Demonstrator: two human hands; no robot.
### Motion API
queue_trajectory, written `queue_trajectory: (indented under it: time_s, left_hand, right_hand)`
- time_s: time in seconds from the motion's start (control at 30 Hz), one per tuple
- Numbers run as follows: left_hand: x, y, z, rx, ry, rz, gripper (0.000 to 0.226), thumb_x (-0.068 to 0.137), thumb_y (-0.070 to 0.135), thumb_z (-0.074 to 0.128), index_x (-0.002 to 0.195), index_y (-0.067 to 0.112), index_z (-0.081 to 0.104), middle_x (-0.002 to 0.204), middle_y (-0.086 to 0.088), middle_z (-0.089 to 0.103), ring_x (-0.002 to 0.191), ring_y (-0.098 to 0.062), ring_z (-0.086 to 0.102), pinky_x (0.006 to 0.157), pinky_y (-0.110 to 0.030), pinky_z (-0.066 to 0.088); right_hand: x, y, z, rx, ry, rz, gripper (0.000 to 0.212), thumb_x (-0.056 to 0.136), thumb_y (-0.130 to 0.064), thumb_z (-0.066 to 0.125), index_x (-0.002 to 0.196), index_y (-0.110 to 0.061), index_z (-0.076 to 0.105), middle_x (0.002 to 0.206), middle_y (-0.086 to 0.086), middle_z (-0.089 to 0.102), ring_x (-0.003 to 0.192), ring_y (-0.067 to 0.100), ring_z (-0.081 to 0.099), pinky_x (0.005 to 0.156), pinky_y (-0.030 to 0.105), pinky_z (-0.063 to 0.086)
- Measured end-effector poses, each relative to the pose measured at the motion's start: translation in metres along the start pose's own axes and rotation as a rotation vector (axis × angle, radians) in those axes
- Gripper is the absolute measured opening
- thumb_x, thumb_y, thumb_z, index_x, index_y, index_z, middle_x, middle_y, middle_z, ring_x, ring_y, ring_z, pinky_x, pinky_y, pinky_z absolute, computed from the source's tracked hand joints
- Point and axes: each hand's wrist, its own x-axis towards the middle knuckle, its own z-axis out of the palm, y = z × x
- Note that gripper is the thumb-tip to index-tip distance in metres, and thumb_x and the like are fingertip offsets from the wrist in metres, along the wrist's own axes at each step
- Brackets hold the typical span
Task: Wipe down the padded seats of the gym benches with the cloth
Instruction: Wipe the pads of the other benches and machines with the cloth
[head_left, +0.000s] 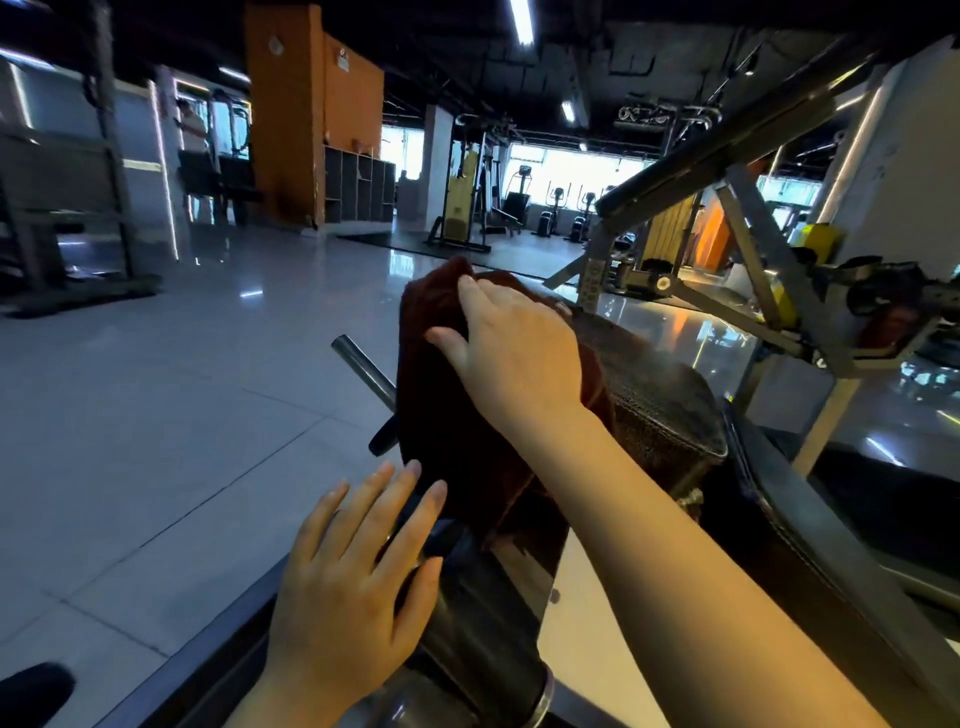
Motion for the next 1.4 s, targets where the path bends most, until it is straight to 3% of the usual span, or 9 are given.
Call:
queue_trajectory:
  time_s: [0.17,0.33,0.5,0.67,0.73,0.83,1.0,1.3,1.4]
  left_hand:
    - [0.003,0.000,-0.003,-0.033,-0.022,-0.024,0.047,0.101,0.044,0.027,0.138,0.021,0.045,0.142,-0.007,0.051,0.133,-0.023,0.042,0.111,-0.040,0.028]
    - [0.002,0.001,-0.003,-0.044,-0.011,-0.019,0.048,0.102,0.045,0.025,0.137,0.019,0.045,0.141,-0.009,0.051,0.132,-0.025,0.043,0.113,-0.038,0.025]
    - [0.005,0.002,-0.002,-0.063,-0.012,-0.026,0.049,0.102,0.047,0.024,0.137,0.019,0.045,0.142,-0.009,0.049,0.132,-0.026,0.042,0.116,-0.034,0.019]
    - [0.006,0.004,0.000,-0.016,-0.022,-0.082,0.053,0.101,0.050,0.024,0.138,0.018,0.044,0.142,-0.012,0.049,0.132,-0.028,0.040,0.109,-0.045,0.027]
    - [0.004,0.005,-0.001,-0.003,-0.011,-0.084,0.053,0.101,0.049,0.025,0.138,0.017,0.045,0.142,-0.012,0.049,0.133,-0.029,0.040,0.108,-0.047,0.028]
    - [0.003,0.003,-0.002,0.016,-0.004,-0.083,0.051,0.101,0.048,0.026,0.138,0.018,0.045,0.141,-0.012,0.051,0.133,-0.027,0.041,0.107,-0.047,0.031]
    - [0.004,0.002,-0.003,-0.002,-0.013,-0.085,0.051,0.100,0.048,0.027,0.140,0.020,0.042,0.142,-0.010,0.050,0.134,-0.026,0.041,0.109,-0.047,0.031]
    - [0.003,0.002,-0.001,-0.014,-0.020,-0.093,0.053,0.101,0.048,0.025,0.139,0.017,0.044,0.143,-0.013,0.049,0.135,-0.029,0.041,0.109,-0.050,0.031]
    - [0.004,0.003,0.000,-0.007,-0.015,-0.092,0.052,0.101,0.048,0.025,0.140,0.018,0.042,0.144,-0.013,0.049,0.135,-0.029,0.040,0.109,-0.048,0.030]
  right_hand:
    - [-0.023,0.014,-0.009,0.001,-0.068,-0.030,0.064,0.097,-0.043,0.052,0.149,-0.012,0.033,0.150,0.004,0.043,0.138,0.020,0.040,0.109,0.032,0.033]
    - [-0.096,0.075,-0.027,0.039,0.015,0.046,0.059,0.082,-0.031,0.076,0.133,-0.008,0.057,0.131,0.008,0.063,0.119,0.026,0.060,0.094,0.037,0.049]
    - [-0.123,0.110,-0.044,0.146,-0.073,0.126,0.060,0.085,-0.040,0.067,0.141,-0.027,0.051,0.142,-0.013,0.051,0.130,0.002,0.042,0.100,0.023,0.034]
    - [-0.081,0.075,-0.032,0.156,-0.069,0.103,0.059,0.091,-0.042,0.062,0.144,-0.024,0.045,0.147,-0.007,0.047,0.136,0.012,0.042,0.106,0.022,0.027]
    - [-0.048,0.048,-0.024,0.107,-0.106,0.089,0.054,0.094,-0.047,0.053,0.143,-0.026,0.044,0.143,-0.007,0.051,0.130,0.015,0.046,0.095,0.030,0.038]
    - [-0.009,0.011,-0.010,0.009,-0.113,0.052,0.046,0.096,-0.050,0.049,0.131,-0.020,0.048,0.125,-0.005,0.058,0.116,0.017,0.054,0.073,0.031,0.035]
    - [-0.020,0.016,-0.016,0.036,-0.126,-0.010,0.064,0.097,-0.046,0.049,0.151,-0.020,0.027,0.151,-0.005,0.040,0.138,0.013,0.037,0.103,0.029,0.034]
    - [-0.112,0.108,-0.055,0.250,-0.193,0.122,0.067,0.085,-0.034,0.070,0.145,-0.031,0.042,0.143,-0.024,0.036,0.131,-0.008,0.028,0.105,0.014,0.024]
    - [-0.114,0.113,-0.062,0.248,-0.249,0.110,0.070,0.083,-0.031,0.073,0.145,-0.033,0.042,0.137,-0.030,0.032,0.130,-0.008,0.028,0.106,0.018,0.027]
